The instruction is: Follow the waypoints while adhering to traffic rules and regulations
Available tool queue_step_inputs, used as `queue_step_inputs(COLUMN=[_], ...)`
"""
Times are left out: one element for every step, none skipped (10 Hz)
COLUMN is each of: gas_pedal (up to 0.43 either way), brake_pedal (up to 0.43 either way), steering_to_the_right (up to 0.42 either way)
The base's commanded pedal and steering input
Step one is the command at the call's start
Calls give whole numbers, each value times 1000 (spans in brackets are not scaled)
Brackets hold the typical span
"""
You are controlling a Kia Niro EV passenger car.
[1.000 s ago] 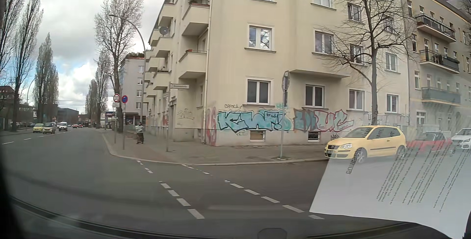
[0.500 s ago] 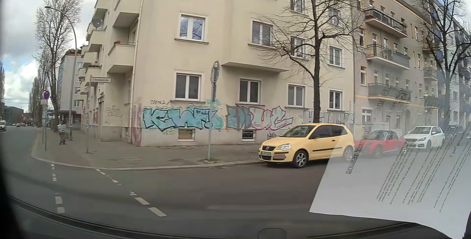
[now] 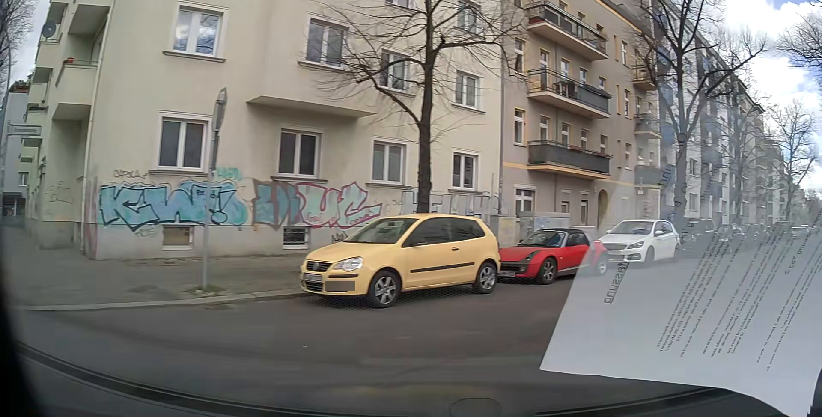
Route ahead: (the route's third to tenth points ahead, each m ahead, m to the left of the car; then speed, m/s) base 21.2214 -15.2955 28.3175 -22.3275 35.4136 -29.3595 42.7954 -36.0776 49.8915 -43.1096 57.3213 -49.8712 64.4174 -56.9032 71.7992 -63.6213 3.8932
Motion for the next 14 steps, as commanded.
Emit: queue_step_inputs(gas_pedal=[220,220,220,220,220,220,220,220,220,220,220,220,209,209], brake_pedal=[30,30,30,30,30,30,30,30,30,30,30,30,30,30], steering_to_the_right=[530,518,500,471,449,422,407,387,364,342,324,298,272,247])
